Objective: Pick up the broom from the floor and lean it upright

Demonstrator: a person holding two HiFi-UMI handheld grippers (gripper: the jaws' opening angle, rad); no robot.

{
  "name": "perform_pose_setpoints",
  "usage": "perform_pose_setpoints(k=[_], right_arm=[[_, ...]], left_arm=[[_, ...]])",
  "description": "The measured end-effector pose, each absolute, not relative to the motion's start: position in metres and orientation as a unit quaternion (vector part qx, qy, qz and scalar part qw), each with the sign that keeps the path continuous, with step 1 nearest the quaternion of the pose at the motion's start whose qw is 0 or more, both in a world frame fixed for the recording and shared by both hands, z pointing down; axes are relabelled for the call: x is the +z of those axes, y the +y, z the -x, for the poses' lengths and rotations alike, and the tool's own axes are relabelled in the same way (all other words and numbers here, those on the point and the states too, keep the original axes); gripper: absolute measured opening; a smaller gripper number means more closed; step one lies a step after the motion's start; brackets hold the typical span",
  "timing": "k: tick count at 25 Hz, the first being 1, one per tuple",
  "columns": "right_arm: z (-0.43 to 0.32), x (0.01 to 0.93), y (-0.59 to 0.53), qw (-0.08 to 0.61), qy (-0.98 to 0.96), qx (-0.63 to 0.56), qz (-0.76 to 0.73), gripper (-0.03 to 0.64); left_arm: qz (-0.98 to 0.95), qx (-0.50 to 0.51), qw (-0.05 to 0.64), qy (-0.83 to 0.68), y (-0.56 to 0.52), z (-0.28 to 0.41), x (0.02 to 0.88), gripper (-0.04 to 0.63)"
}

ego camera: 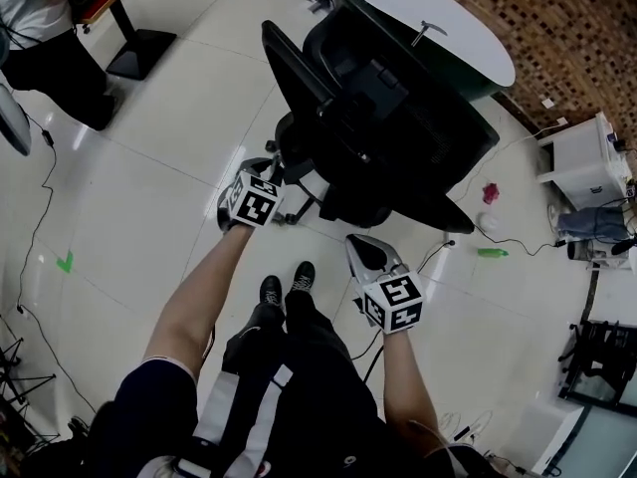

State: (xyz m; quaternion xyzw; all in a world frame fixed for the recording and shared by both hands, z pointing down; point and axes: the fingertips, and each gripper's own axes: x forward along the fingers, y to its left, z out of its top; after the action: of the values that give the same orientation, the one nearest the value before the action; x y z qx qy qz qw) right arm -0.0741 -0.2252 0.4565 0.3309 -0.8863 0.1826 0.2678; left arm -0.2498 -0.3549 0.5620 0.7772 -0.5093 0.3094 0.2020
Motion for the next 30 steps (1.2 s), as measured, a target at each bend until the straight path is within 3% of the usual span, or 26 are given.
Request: perform_pose_setpoints(k=[11, 26, 30], right_arm=[[0.061, 0.463, -0.249, 0.285, -0.882, 0.193, -0.322, 0.000], [0.075, 0.470, -0.255, 0.295, -0.875, 0.197, -0.330, 0.000], [0.070, 0.471, -0.245, 0.301, -0.871, 0.195, -0.337, 0.000]], left_arm=[[-0.799, 0.297, 0.202, -0.482, -0.438, 0.212, 0.576, 0.091], [-0.846, 0.203, 0.207, -0.448, -0.463, 0.185, 0.584, 0.104], [-0.859, 0.190, 0.207, -0.427, -0.459, 0.173, 0.579, 0.160]])
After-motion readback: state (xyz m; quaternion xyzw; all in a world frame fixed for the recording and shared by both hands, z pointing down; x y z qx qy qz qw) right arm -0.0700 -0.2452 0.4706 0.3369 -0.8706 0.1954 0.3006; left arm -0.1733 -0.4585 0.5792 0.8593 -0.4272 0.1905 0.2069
